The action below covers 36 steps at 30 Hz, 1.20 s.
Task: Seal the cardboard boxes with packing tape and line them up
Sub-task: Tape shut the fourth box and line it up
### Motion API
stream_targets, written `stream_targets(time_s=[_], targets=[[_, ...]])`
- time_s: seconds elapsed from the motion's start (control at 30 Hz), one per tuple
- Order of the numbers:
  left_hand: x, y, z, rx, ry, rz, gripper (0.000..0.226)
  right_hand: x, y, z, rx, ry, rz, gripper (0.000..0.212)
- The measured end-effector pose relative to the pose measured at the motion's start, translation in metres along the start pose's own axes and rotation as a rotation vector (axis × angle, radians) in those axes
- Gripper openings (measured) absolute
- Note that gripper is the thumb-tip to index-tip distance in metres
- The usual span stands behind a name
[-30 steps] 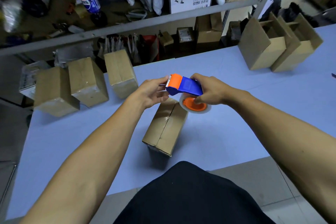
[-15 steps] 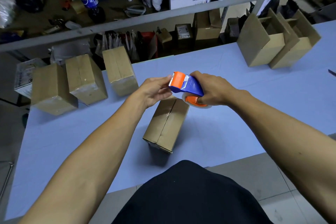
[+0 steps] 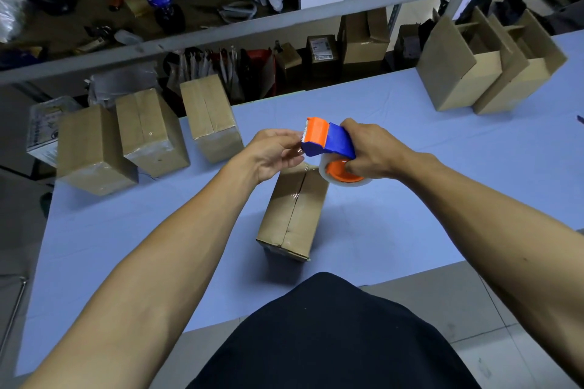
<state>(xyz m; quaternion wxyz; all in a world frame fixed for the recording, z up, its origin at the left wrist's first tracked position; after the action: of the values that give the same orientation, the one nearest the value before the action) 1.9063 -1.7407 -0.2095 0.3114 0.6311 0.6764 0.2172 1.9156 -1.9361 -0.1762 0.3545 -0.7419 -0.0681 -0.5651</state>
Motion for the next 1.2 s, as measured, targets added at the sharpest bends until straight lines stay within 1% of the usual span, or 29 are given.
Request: stream_targets(time_s=[0.07,0.13,0.23,0.3,0.43,0.57,0.73,0.87,1.07,1.2], targets=[[0.002,0.003,0.001,-0.02,0.064,0.055,0.008,-0.001,-0.004,0.001,0.023,0.027,0.018,0.051],[0.005,0.006,0.002,-0.042,0.132,0.117,0.009,-0.001,-0.01,0.002,0.062,0.045,0.002,0.062],[0.007,0.01,0.003,-0.056,0.174,0.228,0.015,-0.002,-0.015,0.005,0.08,0.073,-0.046,0.069],[0.01,0.012,0.005,-0.065,0.219,0.269,0.019,-0.005,-0.013,0.0,0.064,0.11,-0.059,0.068],[0.034,0.007,0.012,-0.075,0.338,0.217,0.025,-0.016,0.004,-0.022,-0.003,0.11,-0.136,0.054],[0.044,-0.012,0.021,-0.049,0.348,0.24,0.026,-0.022,0.011,-0.026,-0.046,0.08,-0.149,0.049],[0.044,-0.022,0.033,-0.052,0.347,0.251,0.024,-0.024,0.019,-0.022,-0.095,0.029,-0.171,0.051],[0.039,-0.02,0.042,-0.09,0.368,0.268,0.021,-0.027,0.024,-0.02,-0.116,0.021,-0.149,0.05],[0.038,-0.03,0.056,-0.159,0.409,0.294,0.023,-0.031,0.024,-0.017,-0.132,0.003,-0.128,0.049],[0.038,-0.04,0.062,-0.227,0.467,0.327,0.016,-0.04,0.022,-0.015,-0.155,-0.026,-0.108,0.049]])
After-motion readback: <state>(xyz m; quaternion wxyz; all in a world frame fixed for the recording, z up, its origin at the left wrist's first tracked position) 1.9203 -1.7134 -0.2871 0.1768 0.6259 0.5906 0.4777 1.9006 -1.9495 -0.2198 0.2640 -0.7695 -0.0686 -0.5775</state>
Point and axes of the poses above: each hand's wrist, its own z-axis towards the middle knuckle, its own x-axis out of the back of the hand, y = z × x, the point moved 5 cm from there along z, towards the middle knuckle, and after that the axes turned 9 degrees about x, right-handed, at the moved point
